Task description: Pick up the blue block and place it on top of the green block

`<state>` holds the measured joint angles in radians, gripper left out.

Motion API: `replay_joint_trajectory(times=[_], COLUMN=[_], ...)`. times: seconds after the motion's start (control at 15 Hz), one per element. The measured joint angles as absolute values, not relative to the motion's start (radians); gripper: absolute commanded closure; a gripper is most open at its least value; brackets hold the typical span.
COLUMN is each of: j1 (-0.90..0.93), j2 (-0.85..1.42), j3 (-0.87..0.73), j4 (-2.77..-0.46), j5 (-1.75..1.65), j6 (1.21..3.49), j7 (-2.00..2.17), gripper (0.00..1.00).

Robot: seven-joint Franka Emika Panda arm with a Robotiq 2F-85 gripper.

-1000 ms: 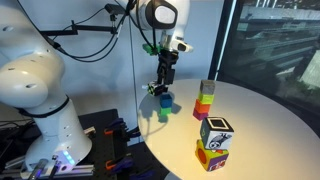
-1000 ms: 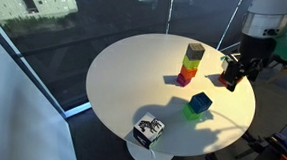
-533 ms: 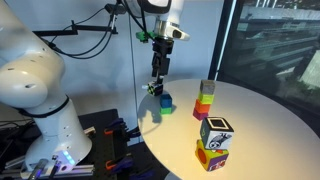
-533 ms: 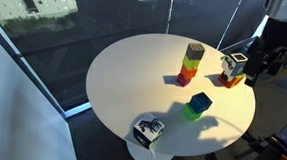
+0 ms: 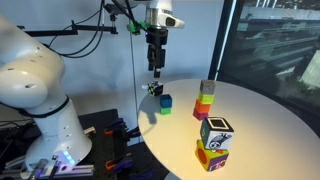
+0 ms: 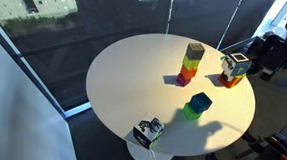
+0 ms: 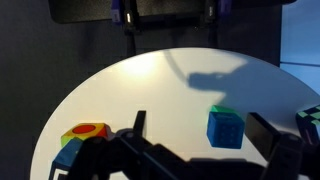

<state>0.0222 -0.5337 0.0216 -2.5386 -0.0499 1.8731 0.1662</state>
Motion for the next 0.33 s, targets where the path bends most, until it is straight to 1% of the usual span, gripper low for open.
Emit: replay_joint_trajectory(times=[0.33], j1=[0.022], j2=[-0.56], j3=[0.006], j4=[-2.55], j5=[-0.05], j6=[1.878], j7=[0.149], gripper=[0.0])
